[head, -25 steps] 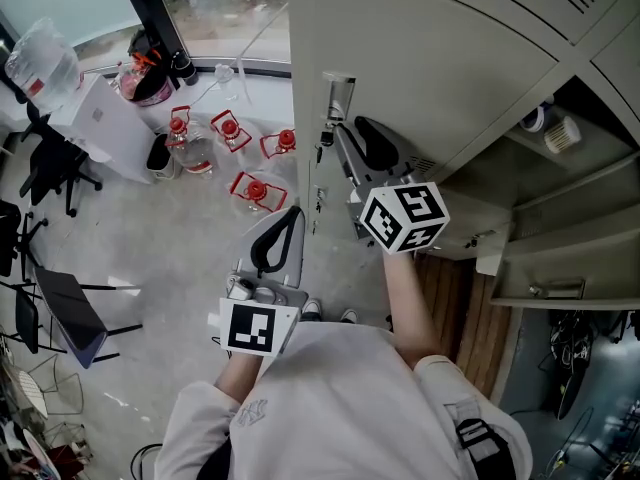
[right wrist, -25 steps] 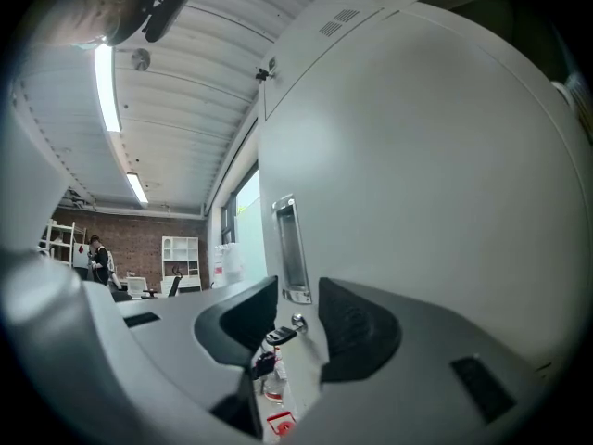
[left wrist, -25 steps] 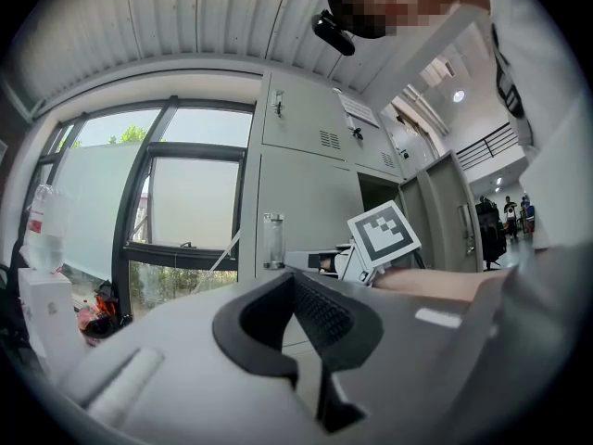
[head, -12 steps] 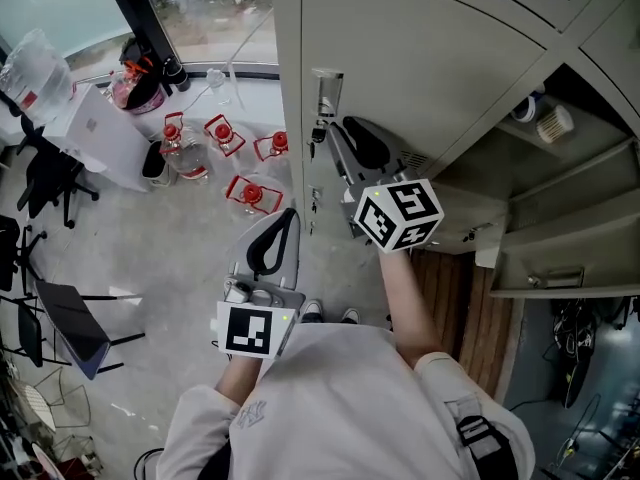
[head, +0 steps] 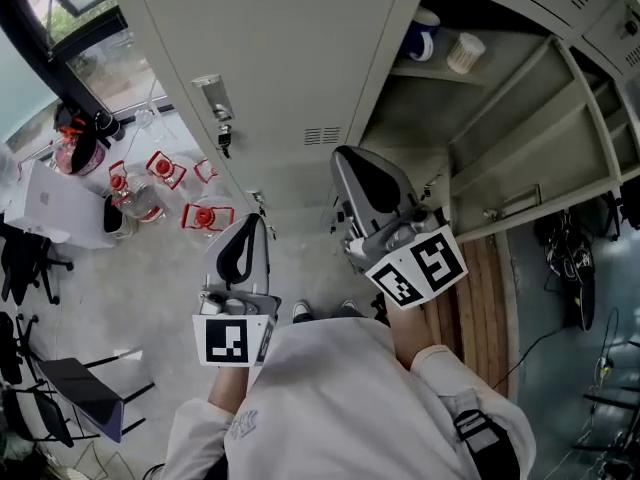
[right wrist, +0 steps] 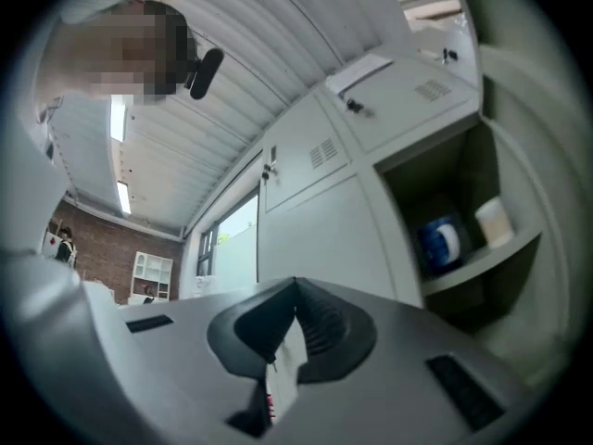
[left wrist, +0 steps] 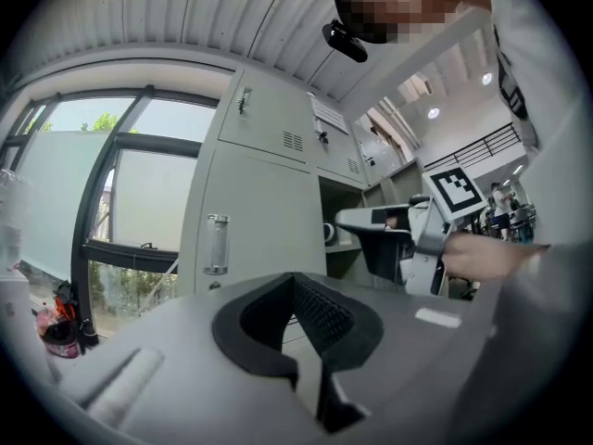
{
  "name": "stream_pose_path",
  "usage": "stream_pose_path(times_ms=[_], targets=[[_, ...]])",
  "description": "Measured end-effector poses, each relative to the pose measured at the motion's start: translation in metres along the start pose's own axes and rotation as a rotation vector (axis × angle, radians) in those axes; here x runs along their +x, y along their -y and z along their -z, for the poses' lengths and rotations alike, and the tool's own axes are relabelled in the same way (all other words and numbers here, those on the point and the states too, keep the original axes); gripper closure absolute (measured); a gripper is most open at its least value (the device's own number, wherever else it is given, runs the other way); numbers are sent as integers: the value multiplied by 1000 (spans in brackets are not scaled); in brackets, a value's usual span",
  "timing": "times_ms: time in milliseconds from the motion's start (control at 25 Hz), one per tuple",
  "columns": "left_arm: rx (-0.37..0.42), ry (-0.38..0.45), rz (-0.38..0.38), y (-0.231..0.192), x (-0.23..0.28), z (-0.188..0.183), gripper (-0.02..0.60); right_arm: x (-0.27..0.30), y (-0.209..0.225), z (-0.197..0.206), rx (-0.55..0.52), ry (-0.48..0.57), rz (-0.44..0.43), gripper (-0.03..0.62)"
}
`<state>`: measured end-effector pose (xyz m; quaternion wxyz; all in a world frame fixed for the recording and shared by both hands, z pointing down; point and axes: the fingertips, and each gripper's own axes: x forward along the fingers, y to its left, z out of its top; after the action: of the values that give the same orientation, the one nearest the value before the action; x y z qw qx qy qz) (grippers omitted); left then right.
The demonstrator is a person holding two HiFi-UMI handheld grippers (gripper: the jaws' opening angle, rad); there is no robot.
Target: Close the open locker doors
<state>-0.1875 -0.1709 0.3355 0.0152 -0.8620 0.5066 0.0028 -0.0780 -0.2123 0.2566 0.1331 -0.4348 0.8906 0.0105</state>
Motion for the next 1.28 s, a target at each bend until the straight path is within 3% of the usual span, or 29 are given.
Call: stream_pose_path(times_ms=[320, 440, 640, 880, 1080, 1280], targets=[[20, 65, 135, 105, 30, -17, 574, -154, 57, -82, -69, 99, 227, 584], [1, 110, 202, 155, 41, -26, 574, -212, 91, -110, -141, 102, 346, 583], [12, 97, 253, 221, 47, -23, 574, -281, 154, -121, -227, 37, 494, 582], [30, 81, 208, 247, 43, -20, 574, -283, 187, -89, -225, -83, 443, 582], [37, 84, 150, 244, 39, -22, 574, -265, 183, -75, -198, -103, 346, 580], [34, 53, 116, 240, 35, -16, 574, -256, 176, -68, -167, -103, 278, 526]])
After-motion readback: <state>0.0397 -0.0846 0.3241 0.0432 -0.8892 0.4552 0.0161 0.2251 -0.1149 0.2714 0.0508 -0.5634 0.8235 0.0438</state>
